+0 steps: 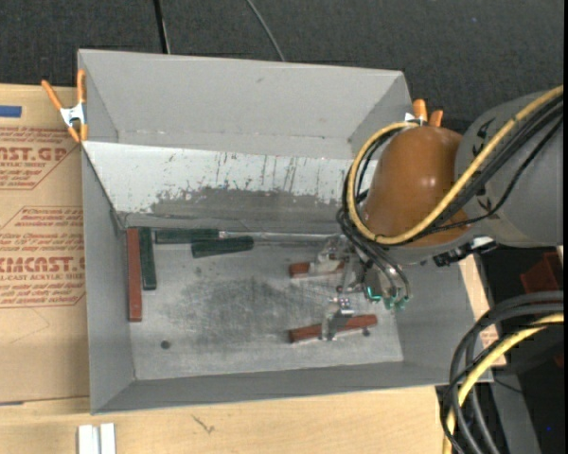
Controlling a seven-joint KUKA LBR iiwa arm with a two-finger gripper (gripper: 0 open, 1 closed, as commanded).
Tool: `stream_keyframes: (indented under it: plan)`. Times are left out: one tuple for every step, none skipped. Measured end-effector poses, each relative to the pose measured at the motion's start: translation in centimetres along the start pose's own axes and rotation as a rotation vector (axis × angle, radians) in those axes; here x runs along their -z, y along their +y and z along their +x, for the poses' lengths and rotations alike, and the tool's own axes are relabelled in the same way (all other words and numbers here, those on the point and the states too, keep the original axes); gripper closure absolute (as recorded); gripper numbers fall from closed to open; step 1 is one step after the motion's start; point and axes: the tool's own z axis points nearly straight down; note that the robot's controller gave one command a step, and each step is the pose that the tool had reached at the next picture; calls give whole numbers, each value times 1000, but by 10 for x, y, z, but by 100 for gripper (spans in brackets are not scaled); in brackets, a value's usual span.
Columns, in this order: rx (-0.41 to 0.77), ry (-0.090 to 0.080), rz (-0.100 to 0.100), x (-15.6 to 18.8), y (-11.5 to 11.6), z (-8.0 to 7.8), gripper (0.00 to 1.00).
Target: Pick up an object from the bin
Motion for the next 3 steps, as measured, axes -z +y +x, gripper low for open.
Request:
stream_keyframes:
  plan:
    - [357,1,1,-74,-2,8,100]
    - [357,1,1,-74,-2,8,100]
    - [415,-1,-1,36,-16,9,100]
